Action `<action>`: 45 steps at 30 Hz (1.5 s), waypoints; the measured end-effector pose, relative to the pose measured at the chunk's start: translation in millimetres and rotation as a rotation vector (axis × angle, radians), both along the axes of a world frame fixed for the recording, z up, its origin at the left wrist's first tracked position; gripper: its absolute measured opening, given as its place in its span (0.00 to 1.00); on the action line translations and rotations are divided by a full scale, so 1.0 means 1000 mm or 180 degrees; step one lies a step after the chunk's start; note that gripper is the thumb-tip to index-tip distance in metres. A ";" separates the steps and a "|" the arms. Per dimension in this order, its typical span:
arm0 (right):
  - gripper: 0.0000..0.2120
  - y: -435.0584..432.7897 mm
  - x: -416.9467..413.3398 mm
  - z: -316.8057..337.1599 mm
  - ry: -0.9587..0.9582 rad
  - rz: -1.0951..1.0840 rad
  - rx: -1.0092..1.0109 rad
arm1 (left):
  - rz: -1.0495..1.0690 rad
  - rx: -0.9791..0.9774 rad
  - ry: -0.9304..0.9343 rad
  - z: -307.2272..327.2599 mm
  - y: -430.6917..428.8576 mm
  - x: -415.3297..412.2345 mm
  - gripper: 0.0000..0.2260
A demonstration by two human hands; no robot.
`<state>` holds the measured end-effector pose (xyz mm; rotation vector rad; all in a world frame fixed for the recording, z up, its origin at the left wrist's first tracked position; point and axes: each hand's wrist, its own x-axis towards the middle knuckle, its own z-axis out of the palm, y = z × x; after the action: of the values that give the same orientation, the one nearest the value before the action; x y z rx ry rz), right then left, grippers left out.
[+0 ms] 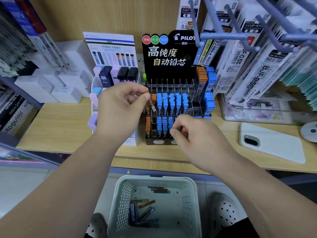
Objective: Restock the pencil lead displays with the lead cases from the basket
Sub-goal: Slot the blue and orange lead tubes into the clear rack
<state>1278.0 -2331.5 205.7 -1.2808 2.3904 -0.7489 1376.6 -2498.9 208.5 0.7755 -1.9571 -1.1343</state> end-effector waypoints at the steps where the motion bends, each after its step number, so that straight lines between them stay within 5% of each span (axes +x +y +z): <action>1: 0.07 0.001 -0.001 0.000 0.0000 -0.0011 -0.0024 | -0.0011 -0.0157 -0.0105 -0.001 0.000 -0.001 0.10; 7: 0.06 0.006 -0.009 0.001 -0.0155 -0.0133 -0.0103 | -0.0059 -0.0881 -0.0488 -0.012 -0.005 -0.007 0.04; 11: 0.10 0.007 -0.015 0.006 -0.0789 -0.0313 -0.0305 | -0.0100 -0.1494 -0.0563 -0.022 -0.007 -0.011 0.05; 18: 0.17 0.008 -0.024 0.014 -0.2248 -0.0780 -0.1205 | 0.0091 -0.1647 -0.0839 -0.021 -0.002 -0.016 0.07; 24: 0.19 0.013 -0.036 0.020 -0.2291 -0.1138 -0.1560 | 0.0152 -0.1729 -0.0989 -0.014 0.003 -0.017 0.09; 30: 0.18 0.014 -0.036 0.015 -0.2479 -0.1100 -0.1616 | -0.0212 -0.0588 -0.0245 0.011 0.035 -0.013 0.08; 36: 0.18 0.011 -0.033 0.007 -0.1699 -0.1064 -0.1614 | -0.1263 0.0576 -0.0577 0.011 0.077 -0.010 0.07; 40: 0.17 0.012 -0.030 0.009 -0.1516 -0.0967 -0.1479 | -0.1226 0.0806 -0.0562 0.006 0.077 -0.009 0.04; 45: 0.04 0.016 -0.032 0.020 -0.1765 -0.1035 -0.1643 | -0.0861 0.1411 -0.0508 0.005 0.071 -0.012 0.06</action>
<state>1246.3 -2316.0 226.2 -0.6886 2.0151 -1.6518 1365.0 -2427.6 213.1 0.8644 -2.0088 -1.7552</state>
